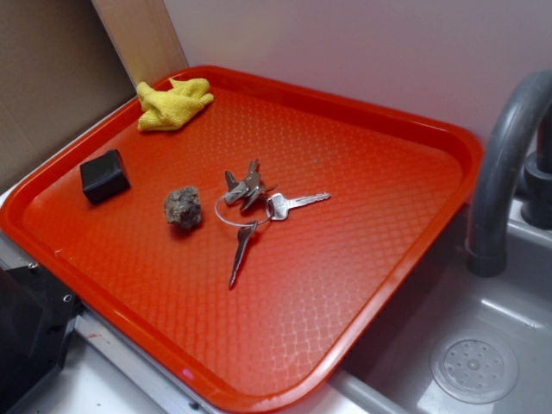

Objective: Grab the yellow cloth.

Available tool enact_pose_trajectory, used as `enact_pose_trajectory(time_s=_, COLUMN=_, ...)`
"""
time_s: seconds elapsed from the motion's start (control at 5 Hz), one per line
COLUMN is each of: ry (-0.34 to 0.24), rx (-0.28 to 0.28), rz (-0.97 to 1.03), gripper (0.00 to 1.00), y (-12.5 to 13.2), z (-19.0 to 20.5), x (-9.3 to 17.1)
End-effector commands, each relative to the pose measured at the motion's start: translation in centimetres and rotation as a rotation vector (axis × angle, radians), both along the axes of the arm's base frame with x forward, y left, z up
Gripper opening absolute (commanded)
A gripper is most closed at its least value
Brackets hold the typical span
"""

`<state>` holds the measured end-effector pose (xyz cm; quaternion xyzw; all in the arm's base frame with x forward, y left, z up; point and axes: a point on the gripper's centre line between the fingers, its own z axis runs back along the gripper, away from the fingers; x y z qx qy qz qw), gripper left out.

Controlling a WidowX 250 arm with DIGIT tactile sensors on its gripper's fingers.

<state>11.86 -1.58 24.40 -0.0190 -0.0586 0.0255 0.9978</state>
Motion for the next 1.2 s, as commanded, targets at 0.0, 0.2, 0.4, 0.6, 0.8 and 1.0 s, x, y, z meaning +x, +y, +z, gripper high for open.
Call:
enact_pose_trajectory(time_s=0.0, ry=0.0, rx=0.0, rz=0.0, gripper=1.0, y=0.0, z=0.0, x=0.0)
enact_pose_trajectory(time_s=0.2, ry=-0.099, rx=0.03, rz=0.251, gripper=1.0, y=2.7, z=-3.9, x=5.0)
enact_pose_trajectory(time_s=0.4, ry=-0.112, rx=0.024, rz=0.386, gripper=1.0, y=4.8, z=-6.1, x=9.0)
enact_pose_trajectory(time_s=0.6, ry=-0.093, rx=-0.03, rz=0.453, gripper=1.0, y=7.0, z=-8.0, x=11.5)
enact_pose_trajectory(time_s=0.8, ry=-0.093, rx=-0.03, rz=0.453, gripper=1.0, y=7.0, z=-8.0, x=11.5)
enact_pose_trajectory(time_s=1.0, ry=-0.093, rx=-0.03, rz=0.453, gripper=1.0, y=7.0, z=-8.0, x=11.5)
